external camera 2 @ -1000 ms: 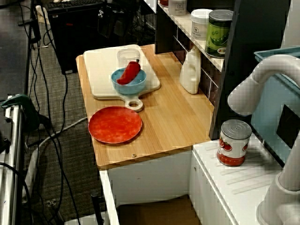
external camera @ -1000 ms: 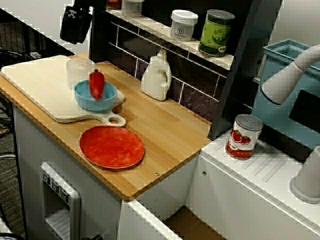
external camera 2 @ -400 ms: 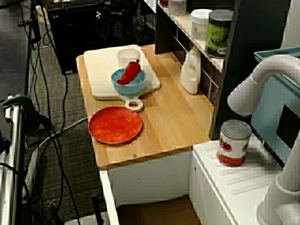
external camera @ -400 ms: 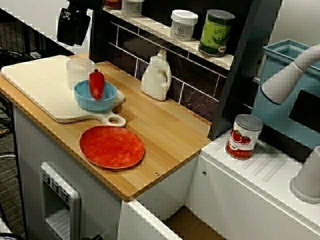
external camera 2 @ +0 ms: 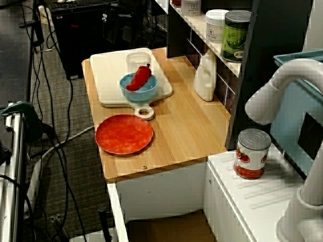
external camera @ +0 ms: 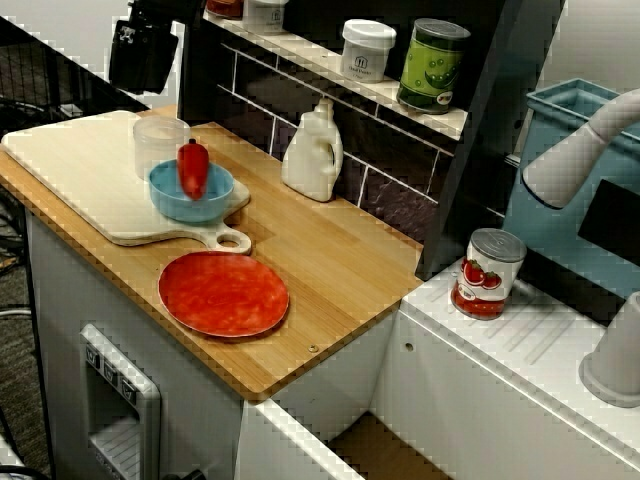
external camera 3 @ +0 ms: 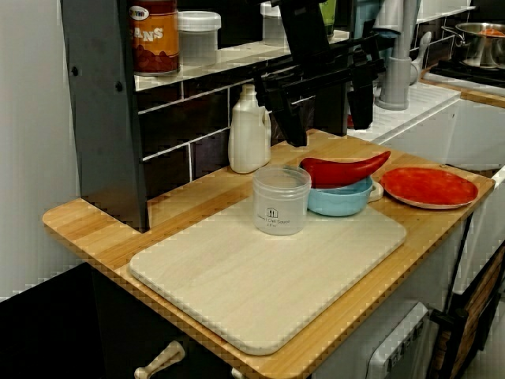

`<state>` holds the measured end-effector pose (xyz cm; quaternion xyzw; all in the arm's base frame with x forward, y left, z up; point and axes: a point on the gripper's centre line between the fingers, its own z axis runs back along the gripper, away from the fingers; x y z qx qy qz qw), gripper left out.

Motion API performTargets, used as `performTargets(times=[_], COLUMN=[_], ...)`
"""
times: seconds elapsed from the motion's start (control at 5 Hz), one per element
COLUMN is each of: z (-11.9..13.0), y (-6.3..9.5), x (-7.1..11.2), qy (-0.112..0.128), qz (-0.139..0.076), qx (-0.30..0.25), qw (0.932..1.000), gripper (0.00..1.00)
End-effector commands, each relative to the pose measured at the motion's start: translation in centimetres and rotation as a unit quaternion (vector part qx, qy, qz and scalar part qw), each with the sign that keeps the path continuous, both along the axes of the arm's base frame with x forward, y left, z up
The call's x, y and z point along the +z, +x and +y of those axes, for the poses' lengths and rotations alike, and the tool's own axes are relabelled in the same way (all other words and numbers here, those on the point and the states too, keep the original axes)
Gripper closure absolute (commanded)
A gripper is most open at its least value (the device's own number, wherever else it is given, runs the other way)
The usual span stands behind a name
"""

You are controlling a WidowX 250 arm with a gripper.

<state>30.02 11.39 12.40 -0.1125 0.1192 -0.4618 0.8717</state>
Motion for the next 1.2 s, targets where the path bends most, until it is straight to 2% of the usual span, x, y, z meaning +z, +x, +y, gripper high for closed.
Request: performTargets(times=[0.0,0.2,0.6,0.8,1.0], z=[1.30,1.37,1.57,1.64,1.36], y=[-0.49,-0.62,-0.85,-0.87,-0.87], x=[2.84,2.37,2.38,2.57,2.53], qy=[0.010,0.000,0.001,0.024,0.057], qz=[-0.045,-0.032,-0.029,-0.037,-0.075], qx=[0.005,-0.004,0.001,0.009,0.036], qw=[0.9989,0.9995,0.9996,0.9990,0.9949], gripper=[0.00,0.00,0.00,0.00,0.00])
